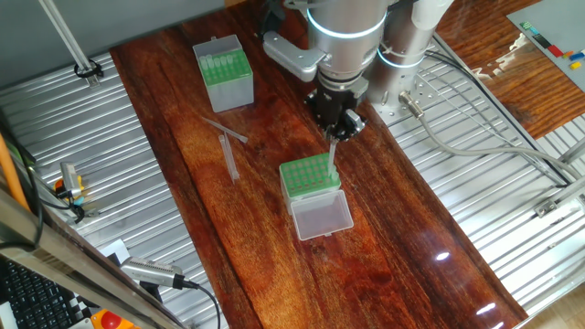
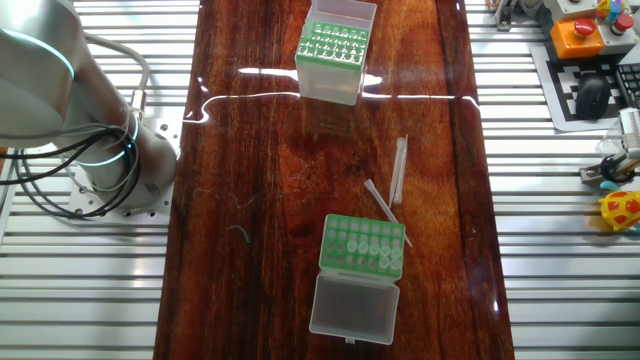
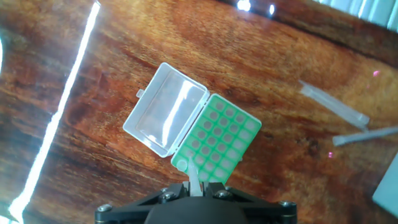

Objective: Transfer all large pipette tips from one holder to another

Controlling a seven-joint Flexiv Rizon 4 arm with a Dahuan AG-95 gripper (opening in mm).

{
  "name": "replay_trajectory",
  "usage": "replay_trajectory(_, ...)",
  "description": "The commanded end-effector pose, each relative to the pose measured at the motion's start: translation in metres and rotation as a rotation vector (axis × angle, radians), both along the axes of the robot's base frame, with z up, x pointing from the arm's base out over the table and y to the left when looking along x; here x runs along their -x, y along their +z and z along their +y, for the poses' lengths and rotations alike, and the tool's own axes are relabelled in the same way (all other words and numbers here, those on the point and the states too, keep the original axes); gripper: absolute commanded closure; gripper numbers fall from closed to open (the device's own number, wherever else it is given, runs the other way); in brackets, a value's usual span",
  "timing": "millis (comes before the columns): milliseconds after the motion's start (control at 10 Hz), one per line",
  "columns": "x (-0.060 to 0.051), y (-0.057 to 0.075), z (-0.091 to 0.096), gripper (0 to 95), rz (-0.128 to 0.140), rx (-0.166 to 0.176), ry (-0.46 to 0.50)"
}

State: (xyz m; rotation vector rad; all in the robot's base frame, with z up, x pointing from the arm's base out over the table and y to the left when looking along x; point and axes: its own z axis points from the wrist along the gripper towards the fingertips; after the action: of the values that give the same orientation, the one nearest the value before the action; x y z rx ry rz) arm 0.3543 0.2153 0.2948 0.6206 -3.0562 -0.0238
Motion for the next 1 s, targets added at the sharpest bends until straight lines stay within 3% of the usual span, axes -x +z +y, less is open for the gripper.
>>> replay_trajectory(100, 0.0, 0.0, 0.0, 95.0, -0.007, 0.022, 0.017)
replay_trajectory(300, 0.0, 0.0, 0.0, 95.0, -0.002, 0.033, 0.062)
replay_trajectory(500, -0.002, 0.014, -0.022, 95.0, 0.006, 0.055, 0.168)
replay_trajectory(700, -0.005, 0.009, -0.06, 95.0, 0.005, 0.078, 0.271)
replay_trajectory(800, -0.004, 0.005, -0.07, 95.0, -0.001, 0.064, 0.305)
replay_trajectory(1000, -0.004, 0.005, -0.07, 95.0, 0.022, 0.068, 0.304)
